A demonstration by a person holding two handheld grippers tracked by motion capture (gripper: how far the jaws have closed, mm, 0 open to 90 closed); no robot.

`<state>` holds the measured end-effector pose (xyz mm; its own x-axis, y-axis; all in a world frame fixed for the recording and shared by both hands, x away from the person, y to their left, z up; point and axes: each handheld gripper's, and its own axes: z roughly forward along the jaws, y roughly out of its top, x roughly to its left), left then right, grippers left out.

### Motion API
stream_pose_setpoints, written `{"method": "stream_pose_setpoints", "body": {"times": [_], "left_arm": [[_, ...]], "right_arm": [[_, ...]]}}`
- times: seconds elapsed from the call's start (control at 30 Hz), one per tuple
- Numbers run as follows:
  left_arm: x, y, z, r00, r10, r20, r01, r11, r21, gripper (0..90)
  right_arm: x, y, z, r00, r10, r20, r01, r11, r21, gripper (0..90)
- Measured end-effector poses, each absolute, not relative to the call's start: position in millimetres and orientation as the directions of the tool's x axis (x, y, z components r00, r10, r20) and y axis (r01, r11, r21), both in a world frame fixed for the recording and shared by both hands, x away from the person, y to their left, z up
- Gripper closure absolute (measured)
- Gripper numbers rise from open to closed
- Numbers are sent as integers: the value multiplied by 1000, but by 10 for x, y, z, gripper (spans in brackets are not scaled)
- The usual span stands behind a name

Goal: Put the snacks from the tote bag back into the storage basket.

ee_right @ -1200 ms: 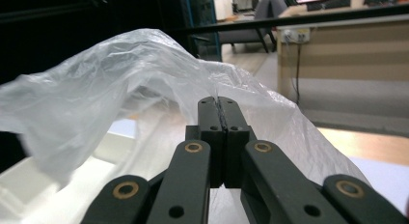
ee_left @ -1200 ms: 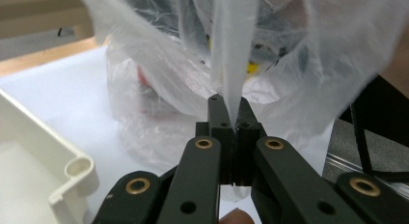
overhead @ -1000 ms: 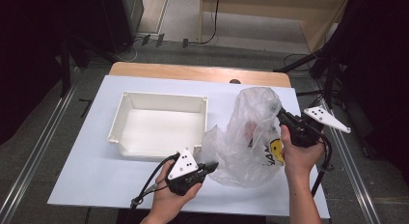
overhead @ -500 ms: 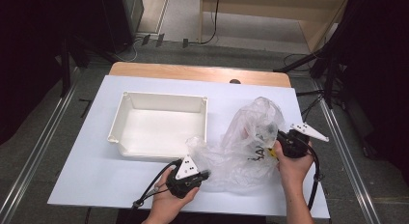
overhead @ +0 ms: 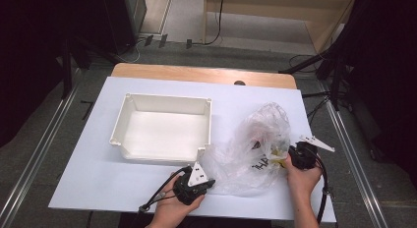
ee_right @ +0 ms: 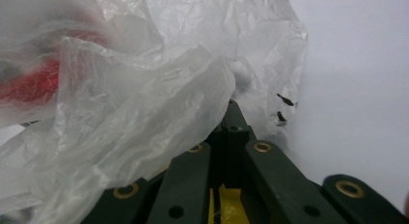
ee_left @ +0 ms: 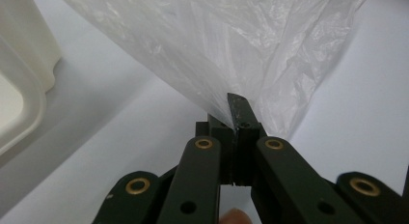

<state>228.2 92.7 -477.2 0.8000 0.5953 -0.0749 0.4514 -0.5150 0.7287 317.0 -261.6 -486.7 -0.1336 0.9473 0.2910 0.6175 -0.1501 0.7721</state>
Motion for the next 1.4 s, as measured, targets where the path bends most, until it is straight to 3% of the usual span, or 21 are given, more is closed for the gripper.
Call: {"method": "stream_pose_setpoints", "body": {"times": [0.17,0.33,0.53,0.77,0.93,1.13,1.27,1.4], "left_arm": [[2292,945,-4775,801,590,-100,460,-501,733,887],[2234,988,-4757,830,550,-87,403,-485,776,828],[2239,1037,-4747,835,537,-123,404,-445,799,842],[2265,1091,-4736,819,548,-169,425,-384,820,889],[2329,1093,-4725,816,540,-207,450,-368,814,900],[2326,1084,-4723,820,540,-188,434,-374,820,900],[2317,1082,-4730,830,525,-189,425,-375,824,900],[2318,1116,-4730,826,520,-216,436,-349,830,900]], "right_arm": [[3200,-2625,-4900,-102,955,279,660,-145,737,891],[3030,-2640,-4866,-195,935,298,557,-144,818,510],[2944,-2663,-4800,-219,935,280,507,-136,851,399],[2835,-2694,-4509,-306,908,285,474,-114,873,163],[2724,-2635,-4286,-389,886,252,415,-75,907,147],[2666,-2608,-4124,-416,874,251,385,-80,919,130],[2644,-2574,-4071,-431,866,255,379,-83,922,65],[2695,-2508,-4015,-436,868,238,369,-69,927,125]]}}
